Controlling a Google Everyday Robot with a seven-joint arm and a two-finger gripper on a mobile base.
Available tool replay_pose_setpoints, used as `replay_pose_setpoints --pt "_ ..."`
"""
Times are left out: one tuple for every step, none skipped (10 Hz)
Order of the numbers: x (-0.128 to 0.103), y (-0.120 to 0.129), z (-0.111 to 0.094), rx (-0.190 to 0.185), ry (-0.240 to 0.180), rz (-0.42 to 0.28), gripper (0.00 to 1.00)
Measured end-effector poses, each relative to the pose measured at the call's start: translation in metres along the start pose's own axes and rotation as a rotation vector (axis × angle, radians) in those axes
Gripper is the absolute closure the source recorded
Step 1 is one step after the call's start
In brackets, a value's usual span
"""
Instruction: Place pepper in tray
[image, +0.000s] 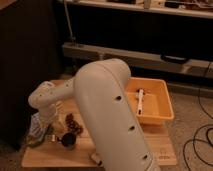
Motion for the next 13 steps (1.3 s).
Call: replay_pose_setpoints --pt "-0.0001 -0.0019 0.001 0.002 0.001 0.005 0.35" --pt "0.0003 -0.0016 0.0024 0.004 0.003 0.005 0.35" --pt "0.001 -0.001 0.0033 0.006 0.005 0.005 0.35" --pt "0.0006 -0.0024 0.0039 0.007 0.005 0.008 0.35" --pt "0.0 -0.0032 0.0045 0.007 0.005 0.011 0.35" --pt "-0.0001 -0.0028 0.005 0.006 0.005 0.012 0.35" --pt "-0.0005 -0.0035 0.0059 0.007 0.005 0.014 0.35" --pt "-0.0008 -0.0043 0.0067 0.008 0.006 0.017 0.35" --pt "-0.001 -0.0045 0.007 0.009 0.006 0.019 0.35" --pt "-0.0012 -0.0053 0.0076 0.011 0.006 0.021 0.35" --pt "-0.001 -0.0059 0.0078 0.011 0.006 0.022 0.35" --pt "-0.0008 -0.0067 0.0067 0.01 0.004 0.023 0.35" --pt "0.0002 -0.0075 0.0037 0.01 0.001 0.026 0.35"
